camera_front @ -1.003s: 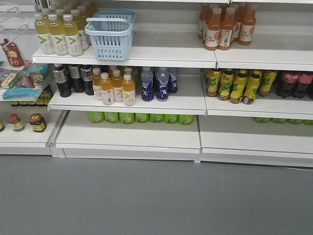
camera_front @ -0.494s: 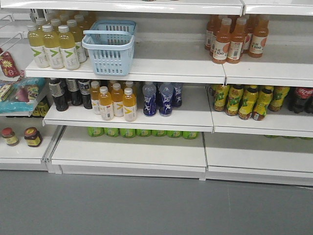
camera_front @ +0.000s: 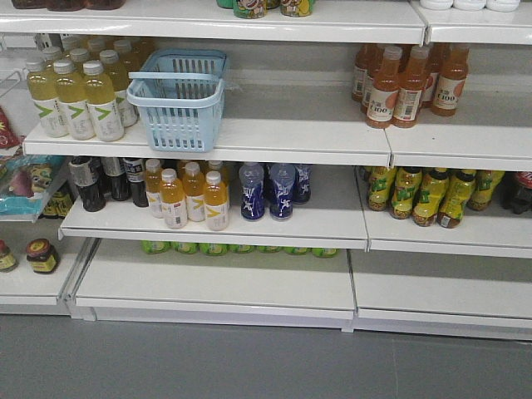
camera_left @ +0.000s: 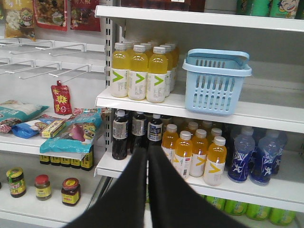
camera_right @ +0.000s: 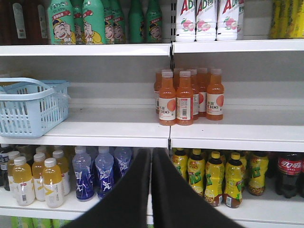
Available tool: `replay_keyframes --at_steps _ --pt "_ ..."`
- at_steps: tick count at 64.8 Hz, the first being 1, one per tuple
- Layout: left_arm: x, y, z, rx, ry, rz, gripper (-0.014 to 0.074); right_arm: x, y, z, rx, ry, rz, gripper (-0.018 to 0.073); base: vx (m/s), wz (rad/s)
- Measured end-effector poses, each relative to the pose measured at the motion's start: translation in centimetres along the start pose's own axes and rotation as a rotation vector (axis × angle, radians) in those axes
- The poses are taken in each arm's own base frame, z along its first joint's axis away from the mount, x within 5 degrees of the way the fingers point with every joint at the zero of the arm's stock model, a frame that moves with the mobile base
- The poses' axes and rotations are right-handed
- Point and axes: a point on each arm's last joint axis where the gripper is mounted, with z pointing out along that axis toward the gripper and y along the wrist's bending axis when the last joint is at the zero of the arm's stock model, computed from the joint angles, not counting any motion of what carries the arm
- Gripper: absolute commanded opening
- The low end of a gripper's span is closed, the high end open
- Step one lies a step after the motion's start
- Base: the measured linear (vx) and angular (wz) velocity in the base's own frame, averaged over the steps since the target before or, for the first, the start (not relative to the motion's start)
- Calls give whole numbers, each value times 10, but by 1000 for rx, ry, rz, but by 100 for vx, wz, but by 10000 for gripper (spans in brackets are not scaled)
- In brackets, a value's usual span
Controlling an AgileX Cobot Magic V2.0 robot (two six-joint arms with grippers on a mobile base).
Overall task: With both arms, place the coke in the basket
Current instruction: 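Drive the base toward the shelf holding the light-blue basket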
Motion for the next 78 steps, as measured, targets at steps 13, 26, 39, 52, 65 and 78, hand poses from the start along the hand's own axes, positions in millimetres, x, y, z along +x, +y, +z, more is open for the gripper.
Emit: replay_keyframes --at_steps 13,26,39,52,65,78 --pt "0 0 0 0 0 0 -5 0 0 0 0 0 0 -5 14 -2" --pt "0 0 0 0 0 0 -5 0 0 0 0 0 0 -5 11 -2" --pt "0 0 0 0 0 0 -5 0 0 0 0 0 0 -5 10 -3" --pt "0 0 0 0 0 0 -5 0 0 0 0 0 0 -5 10 -4" --pt "0 0 0 0 0 0 -5 0 0 0 0 0 0 -5 10 -4" --pt "0 0 0 0 0 0 -5 0 0 0 0 0 0 -5 9 -3"
